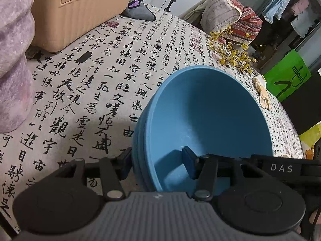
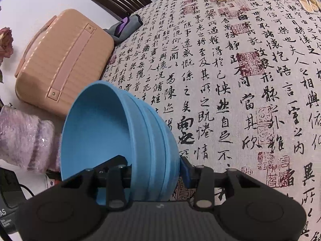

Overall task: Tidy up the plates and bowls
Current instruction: 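Carry the stacked blue bowls toward the cream plate stack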

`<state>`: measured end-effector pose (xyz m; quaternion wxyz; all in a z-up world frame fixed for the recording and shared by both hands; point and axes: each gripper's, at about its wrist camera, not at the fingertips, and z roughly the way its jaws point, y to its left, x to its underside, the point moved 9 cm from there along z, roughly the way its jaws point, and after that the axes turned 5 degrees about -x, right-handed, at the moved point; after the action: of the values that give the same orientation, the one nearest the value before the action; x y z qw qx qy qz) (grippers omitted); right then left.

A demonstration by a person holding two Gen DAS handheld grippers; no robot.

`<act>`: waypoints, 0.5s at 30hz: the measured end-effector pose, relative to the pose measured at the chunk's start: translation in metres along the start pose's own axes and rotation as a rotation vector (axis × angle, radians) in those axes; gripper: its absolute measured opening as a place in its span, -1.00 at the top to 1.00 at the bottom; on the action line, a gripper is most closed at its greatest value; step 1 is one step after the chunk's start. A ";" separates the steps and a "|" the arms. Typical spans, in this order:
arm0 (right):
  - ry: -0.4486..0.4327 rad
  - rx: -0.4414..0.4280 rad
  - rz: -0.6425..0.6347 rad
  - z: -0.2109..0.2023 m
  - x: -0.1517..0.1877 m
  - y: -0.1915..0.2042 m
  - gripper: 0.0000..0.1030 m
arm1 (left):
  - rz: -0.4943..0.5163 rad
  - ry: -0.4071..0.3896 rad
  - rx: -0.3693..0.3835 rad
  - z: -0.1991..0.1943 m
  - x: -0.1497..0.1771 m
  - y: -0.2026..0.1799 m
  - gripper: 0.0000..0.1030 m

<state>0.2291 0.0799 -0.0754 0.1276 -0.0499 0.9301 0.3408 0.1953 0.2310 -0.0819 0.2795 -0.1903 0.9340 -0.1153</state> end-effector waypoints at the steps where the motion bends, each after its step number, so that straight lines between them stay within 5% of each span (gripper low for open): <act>1: 0.002 0.001 0.000 -0.001 0.001 0.000 0.24 | 0.000 0.001 0.000 0.000 0.001 -0.001 -0.02; 15: -0.031 -0.001 -0.019 -0.038 0.010 -0.007 0.24 | 0.017 -0.026 0.017 -0.015 0.008 -0.023 -0.02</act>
<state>0.2133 0.0505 -0.0545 0.1452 -0.0533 0.9273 0.3408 0.1873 0.2084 -0.0658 0.2943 -0.1816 0.9308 -0.1182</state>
